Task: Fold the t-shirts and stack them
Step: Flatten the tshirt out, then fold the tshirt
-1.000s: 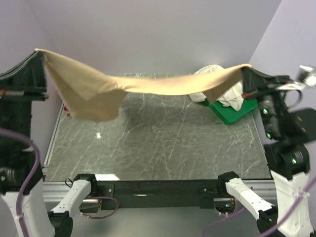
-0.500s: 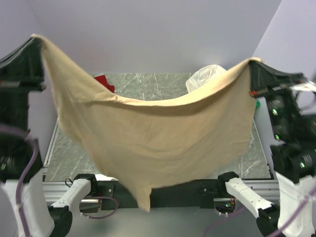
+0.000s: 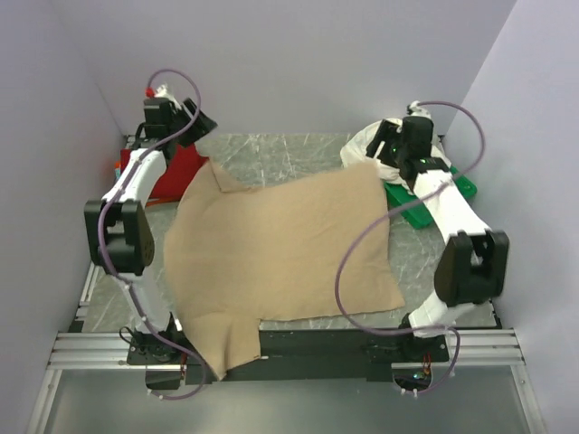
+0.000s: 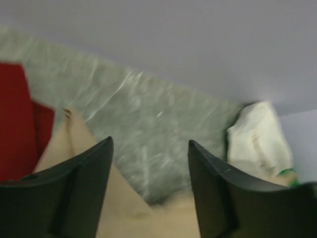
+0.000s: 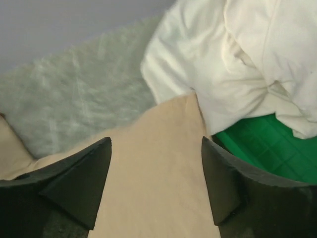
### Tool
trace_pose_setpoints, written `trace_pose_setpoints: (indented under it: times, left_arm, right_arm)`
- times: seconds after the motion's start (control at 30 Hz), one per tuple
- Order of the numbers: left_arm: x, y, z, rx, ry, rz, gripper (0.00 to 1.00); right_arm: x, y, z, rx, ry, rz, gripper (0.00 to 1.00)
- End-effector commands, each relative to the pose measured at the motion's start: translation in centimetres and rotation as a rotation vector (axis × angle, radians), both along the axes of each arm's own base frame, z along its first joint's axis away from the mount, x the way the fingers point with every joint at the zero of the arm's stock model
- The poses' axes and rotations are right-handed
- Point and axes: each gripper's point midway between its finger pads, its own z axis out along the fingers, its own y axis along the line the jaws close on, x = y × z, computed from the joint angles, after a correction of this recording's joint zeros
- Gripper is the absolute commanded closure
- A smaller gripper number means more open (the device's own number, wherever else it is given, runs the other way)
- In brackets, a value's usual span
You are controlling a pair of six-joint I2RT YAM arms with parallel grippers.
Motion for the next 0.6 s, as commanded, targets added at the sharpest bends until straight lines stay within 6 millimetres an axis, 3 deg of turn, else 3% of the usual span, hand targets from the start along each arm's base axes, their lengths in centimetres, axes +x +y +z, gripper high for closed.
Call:
trace_pose_setpoints:
  times: [0.0, 0.1, 0.17, 0.27, 0.3, 0.37, 0.4, 0.47, 0.5, 0.57]
  left_arm:
    - [0.0, -1.0, 3.4, 0.015, -0.053, -0.063, 0.28]
    - [-1.7, -1.5, 2.9, 0.058, -0.055, -0.037, 0.23]
    - [-3.0, -2.0, 2.2, 0.080, -0.039, -0.024, 0.20]
    - [-5.8, -1.9, -0.4, 0.093, 0.028, 0.005, 0.20]
    - [-7.2, -1.6, -2.2, 0.100, 0.068, 0.015, 0.19]
    - [-8.9, -1.1, -3.4, 0.108, 0.093, 0.042, 0.18]
    - [-10.0, -0.7, -5.8, 0.116, 0.146, 0.053, 0.18]
    - [-11.5, -0.1, -6.5, 0.126, 0.161, 0.077, 0.17]
    - [-12.6, 0.0, -8.3, 0.134, 0.200, 0.082, 0.16]
    - [-13.8, 0.5, -9.3, 0.141, 0.223, 0.101, 0.16]
  right_arm:
    - [2.6, -0.1, 2.1, 0.015, -0.032, 0.018, 0.19]
    - [2.2, 0.8, 1.5, 0.032, -0.038, 0.066, 0.16]
    - [0.9, 1.7, 3.0, 0.053, -0.084, 0.105, 0.14]
    - [-1.2, 3.6, 2.6, 0.086, -0.082, 0.175, 0.14]
    - [-2.0, 4.2, 1.7, 0.093, -0.054, 0.196, 0.13]
    - [-3.3, 6.3, 0.2, 0.108, -0.013, 0.245, 0.14]
    - [-4.1, 7.0, -1.3, 0.109, 0.025, 0.262, 0.14]
    - [-5.1, 8.6, -2.7, 0.117, 0.057, 0.294, 0.14]
    - [-6.2, 10.2, -4.2, 0.117, 0.093, 0.333, 0.13]
    - [-7.1, 11.7, -5.5, 0.124, 0.121, 0.365, 0.14]
